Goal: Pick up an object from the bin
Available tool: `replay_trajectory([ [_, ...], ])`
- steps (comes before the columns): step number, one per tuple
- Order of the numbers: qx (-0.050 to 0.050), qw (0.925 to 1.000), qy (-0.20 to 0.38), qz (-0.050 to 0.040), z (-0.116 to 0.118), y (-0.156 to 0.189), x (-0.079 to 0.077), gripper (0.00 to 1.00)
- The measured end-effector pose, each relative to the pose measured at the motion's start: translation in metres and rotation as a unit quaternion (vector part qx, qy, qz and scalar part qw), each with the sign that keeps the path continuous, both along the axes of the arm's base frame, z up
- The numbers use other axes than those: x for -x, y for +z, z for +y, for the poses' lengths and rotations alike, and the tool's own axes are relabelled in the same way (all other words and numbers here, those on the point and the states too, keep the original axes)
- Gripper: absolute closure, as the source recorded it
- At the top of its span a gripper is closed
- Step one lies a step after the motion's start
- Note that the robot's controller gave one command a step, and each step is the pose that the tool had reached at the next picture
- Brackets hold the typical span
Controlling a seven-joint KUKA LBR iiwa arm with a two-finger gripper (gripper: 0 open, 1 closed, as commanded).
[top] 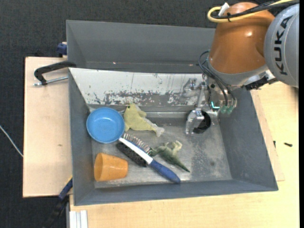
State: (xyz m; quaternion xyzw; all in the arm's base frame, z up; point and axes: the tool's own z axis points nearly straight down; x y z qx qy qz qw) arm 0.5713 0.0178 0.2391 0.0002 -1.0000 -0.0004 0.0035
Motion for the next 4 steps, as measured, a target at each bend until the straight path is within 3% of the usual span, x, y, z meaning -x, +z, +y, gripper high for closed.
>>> replay_trajectory([
  [1,0.0,0.9941,0.108,-0.0073,0.015,-0.159,0.069,0.0],
  [2,0.004,0.9942,0.107,-0.0042,0.009,-0.157,0.069,1.0],
  [3,0.001,0.9932,0.117,0.0035,0.005,-0.161,0.061,1.0],
  [4,-0.001,0.9922,0.124,-0.0099,0.028,-0.042,0.074,1.0],
])
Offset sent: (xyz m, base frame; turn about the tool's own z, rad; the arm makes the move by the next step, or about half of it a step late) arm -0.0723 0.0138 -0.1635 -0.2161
